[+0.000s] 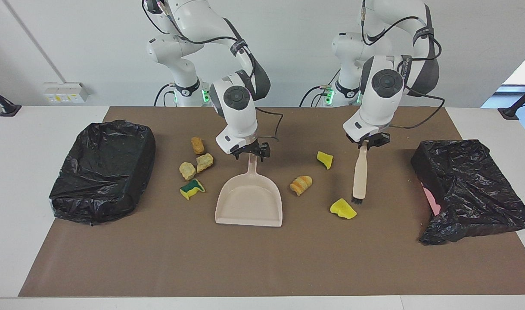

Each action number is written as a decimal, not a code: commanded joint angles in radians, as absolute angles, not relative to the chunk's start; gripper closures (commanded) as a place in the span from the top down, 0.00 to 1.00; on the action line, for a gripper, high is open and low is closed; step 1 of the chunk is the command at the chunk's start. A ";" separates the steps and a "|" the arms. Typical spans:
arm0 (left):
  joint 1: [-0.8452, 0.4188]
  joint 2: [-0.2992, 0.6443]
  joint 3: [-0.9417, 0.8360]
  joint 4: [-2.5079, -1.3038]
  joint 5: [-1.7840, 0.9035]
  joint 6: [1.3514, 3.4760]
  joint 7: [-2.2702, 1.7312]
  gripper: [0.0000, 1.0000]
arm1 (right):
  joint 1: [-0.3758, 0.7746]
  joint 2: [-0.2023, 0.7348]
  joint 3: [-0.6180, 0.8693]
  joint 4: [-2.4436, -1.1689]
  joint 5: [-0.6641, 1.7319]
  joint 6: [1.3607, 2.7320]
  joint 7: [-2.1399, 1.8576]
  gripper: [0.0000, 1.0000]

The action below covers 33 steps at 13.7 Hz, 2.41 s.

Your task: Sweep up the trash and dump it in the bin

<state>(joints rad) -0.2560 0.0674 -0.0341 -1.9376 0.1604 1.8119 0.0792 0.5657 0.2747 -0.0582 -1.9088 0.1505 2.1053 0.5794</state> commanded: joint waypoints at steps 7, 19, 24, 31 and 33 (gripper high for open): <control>-0.140 0.245 -0.048 -1.797 0.253 1.920 0.325 0.00 | 0.568 0.247 -0.060 -1.947 0.147 2.131 0.519 0.00; -0.218 0.195 -0.058 -1.916 0.238 1.901 0.365 0.00 | 0.382 0.071 -0.071 -1.908 0.133 1.841 -0.395 0.00; -0.307 0.156 -0.058 -1.957 0.201 1.853 0.362 0.00 | 0.376 -0.011 -0.069 -2.040 -0.024 1.883 -0.762 0.00; -0.339 0.029 -0.058 -1.959 0.183 1.668 0.168 0.00 | 0.462 -0.002 -0.063 -2.152 -0.080 2.063 -0.769 0.00; -0.344 0.005 -0.058 -1.998 0.170 1.663 0.035 0.00 | 0.498 0.021 -0.063 -2.149 -0.084 2.066 -0.735 0.00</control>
<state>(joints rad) -0.3294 0.0554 -0.0700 -1.9323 0.1904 1.6644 0.1460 0.4806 0.0144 -0.0654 -2.1390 -0.0643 2.0433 -0.7572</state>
